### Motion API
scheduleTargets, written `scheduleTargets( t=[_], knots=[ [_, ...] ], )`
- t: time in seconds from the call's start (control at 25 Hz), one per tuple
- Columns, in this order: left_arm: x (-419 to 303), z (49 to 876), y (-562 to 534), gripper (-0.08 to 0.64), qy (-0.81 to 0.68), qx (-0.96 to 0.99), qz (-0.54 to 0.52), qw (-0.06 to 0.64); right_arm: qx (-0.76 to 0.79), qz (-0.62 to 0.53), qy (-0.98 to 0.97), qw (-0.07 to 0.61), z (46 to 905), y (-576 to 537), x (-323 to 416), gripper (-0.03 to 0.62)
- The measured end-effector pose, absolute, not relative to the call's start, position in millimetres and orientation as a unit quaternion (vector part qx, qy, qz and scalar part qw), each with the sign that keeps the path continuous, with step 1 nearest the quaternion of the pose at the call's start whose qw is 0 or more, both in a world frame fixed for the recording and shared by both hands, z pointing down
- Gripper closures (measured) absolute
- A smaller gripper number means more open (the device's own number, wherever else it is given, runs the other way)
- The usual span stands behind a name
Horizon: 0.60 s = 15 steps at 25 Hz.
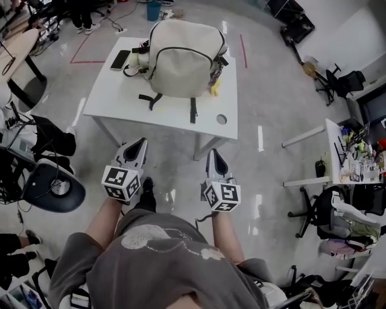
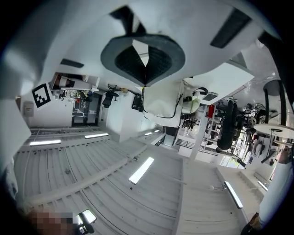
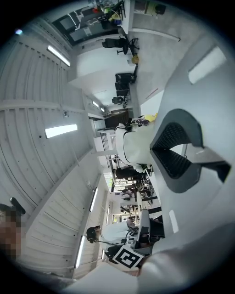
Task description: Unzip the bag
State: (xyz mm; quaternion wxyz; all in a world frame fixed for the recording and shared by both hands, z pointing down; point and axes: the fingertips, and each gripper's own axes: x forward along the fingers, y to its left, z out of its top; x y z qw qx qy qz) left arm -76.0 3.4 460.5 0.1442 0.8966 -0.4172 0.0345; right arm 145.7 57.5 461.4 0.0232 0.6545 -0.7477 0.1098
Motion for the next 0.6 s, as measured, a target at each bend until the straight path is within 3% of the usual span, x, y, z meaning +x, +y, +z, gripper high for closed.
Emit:
scheduleTargets(
  t=[0.6],
  knots=[
    [-132.6, 459.6, -130.5, 0.554, -0.421, 0.898, 0.022, 0.126, 0.681, 0.107, -0.724, 0.025, 465.3, -80.7, 110.0, 0.592]
  ],
)
